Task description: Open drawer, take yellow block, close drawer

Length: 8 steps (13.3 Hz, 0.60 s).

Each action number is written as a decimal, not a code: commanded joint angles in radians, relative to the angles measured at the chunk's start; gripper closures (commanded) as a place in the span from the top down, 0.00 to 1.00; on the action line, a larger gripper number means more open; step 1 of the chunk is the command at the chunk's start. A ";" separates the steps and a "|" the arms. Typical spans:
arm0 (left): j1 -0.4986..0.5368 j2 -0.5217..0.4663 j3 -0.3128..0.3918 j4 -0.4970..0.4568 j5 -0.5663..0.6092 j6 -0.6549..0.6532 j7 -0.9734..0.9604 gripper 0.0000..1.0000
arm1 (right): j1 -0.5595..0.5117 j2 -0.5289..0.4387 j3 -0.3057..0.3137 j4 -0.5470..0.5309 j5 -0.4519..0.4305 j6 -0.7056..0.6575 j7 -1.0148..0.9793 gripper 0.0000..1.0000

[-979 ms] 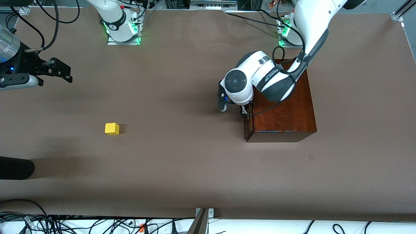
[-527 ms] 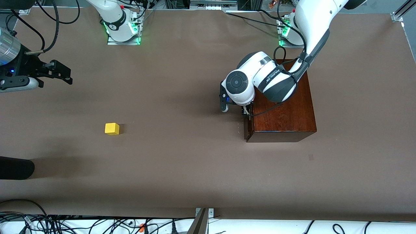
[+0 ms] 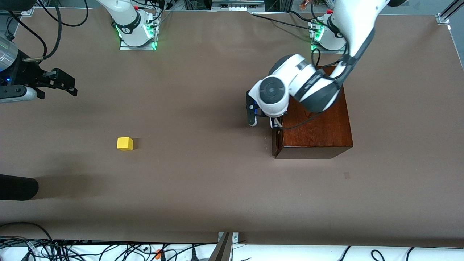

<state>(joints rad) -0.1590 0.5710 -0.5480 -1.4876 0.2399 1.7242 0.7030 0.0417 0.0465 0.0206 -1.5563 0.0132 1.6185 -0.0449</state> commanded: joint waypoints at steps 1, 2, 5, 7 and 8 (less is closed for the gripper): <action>0.016 -0.089 0.008 0.026 -0.111 -0.034 -0.124 1.00 | -0.008 0.015 0.007 0.027 0.001 -0.005 0.000 1.00; 0.030 -0.103 0.010 0.036 -0.144 -0.066 -0.207 1.00 | -0.008 0.016 0.007 0.027 0.001 -0.005 0.000 1.00; 0.097 -0.151 0.010 0.114 -0.174 -0.174 -0.361 1.00 | -0.009 0.016 0.005 0.027 0.004 -0.005 0.000 1.00; 0.192 -0.177 0.008 0.127 -0.174 -0.213 -0.370 1.00 | -0.009 0.016 0.005 0.027 0.004 -0.005 0.000 1.00; 0.229 -0.186 0.008 0.127 -0.166 -0.215 -0.363 1.00 | -0.009 0.016 0.005 0.027 0.004 -0.005 0.000 1.00</action>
<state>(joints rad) -0.0057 0.4108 -0.5360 -1.3671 0.0945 1.5375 0.3464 0.0413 0.0533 0.0208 -1.5560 0.0133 1.6215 -0.0449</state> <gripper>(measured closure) 0.000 0.000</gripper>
